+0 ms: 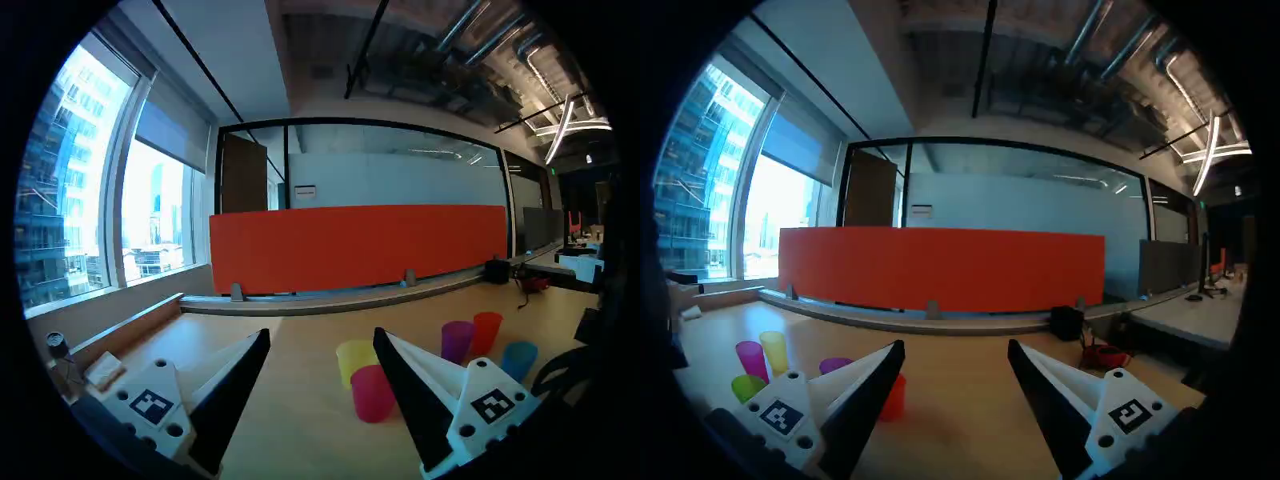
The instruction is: Pour water
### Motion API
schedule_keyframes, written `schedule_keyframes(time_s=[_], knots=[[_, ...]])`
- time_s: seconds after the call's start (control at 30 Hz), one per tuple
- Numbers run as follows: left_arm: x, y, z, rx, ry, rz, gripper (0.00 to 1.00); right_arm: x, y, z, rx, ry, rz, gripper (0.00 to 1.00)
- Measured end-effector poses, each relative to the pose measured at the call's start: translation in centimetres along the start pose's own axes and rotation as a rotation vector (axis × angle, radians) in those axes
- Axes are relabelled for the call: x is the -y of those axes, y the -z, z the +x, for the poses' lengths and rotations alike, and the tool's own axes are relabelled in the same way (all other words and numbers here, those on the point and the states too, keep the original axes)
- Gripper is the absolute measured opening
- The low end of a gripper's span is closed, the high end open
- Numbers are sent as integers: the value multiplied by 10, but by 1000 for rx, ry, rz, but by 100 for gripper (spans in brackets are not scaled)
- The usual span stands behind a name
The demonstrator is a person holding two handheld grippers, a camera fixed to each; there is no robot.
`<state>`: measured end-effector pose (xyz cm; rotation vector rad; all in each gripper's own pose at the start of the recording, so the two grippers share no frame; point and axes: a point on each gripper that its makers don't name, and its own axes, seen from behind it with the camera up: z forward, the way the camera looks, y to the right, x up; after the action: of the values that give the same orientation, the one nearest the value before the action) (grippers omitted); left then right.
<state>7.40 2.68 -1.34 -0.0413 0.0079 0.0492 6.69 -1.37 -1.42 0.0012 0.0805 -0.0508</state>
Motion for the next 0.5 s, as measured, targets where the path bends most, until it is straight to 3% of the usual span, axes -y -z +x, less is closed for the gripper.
schedule_keyframes(time_s=[0.5], knots=[[5, -11, -1, -38, -16, 52, 96, -4, 8, 10, -27, 4, -12, 100]])
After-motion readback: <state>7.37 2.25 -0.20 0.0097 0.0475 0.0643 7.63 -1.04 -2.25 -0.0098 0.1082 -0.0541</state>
